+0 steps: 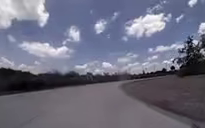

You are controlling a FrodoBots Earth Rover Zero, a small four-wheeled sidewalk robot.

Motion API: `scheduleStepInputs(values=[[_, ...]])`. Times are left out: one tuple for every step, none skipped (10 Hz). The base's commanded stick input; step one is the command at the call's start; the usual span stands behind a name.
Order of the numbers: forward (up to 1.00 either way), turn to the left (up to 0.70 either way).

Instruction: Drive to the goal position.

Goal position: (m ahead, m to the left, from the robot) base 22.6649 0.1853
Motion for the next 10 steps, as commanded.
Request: scheduleStepInputs(values=[[0.85, 0.0], [0.85, 0.0], [0.85, 0.0], [0.85, 0.0], [0.85, 0.0], [0.85, 0.0], [0.85, 0.0], [0.85, 0.0], [0.85, 0.0], [0.85, 0.0]])
